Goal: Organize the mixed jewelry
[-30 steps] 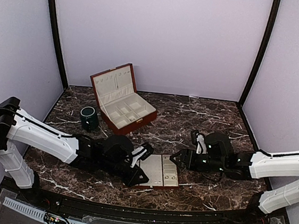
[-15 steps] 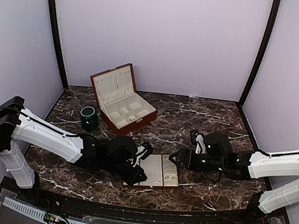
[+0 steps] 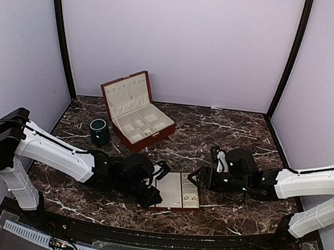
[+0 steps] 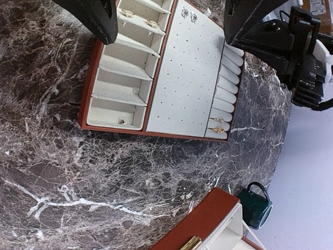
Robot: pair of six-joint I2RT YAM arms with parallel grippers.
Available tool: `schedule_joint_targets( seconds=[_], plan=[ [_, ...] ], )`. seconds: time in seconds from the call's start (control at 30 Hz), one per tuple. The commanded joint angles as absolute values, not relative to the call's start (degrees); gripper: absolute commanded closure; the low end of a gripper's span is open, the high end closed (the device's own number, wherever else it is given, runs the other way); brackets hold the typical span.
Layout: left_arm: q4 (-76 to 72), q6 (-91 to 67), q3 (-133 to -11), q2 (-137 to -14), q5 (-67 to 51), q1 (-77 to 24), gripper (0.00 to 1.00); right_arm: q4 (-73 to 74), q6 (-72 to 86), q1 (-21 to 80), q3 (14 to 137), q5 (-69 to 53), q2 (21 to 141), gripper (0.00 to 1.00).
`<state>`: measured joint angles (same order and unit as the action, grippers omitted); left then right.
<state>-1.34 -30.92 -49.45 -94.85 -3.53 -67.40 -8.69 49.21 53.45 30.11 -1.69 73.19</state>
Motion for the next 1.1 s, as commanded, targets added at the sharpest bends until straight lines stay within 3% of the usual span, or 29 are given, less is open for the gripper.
schedule_joint_targets(
  seconds=[0.0, 1.07],
  plan=[
    [0.59, -31.45, -50.54, -95.35, -2.70, -67.67, 1.00, -10.98, 49.74, 53.26, 31.20, -1.88, 73.57, 0.29],
    [-0.68, -31.90, -50.01, -95.91, -3.28, -67.68, 1.00, -11.82, 50.19, 53.22, 31.38, -2.71, 75.15, 0.29]
  ],
)
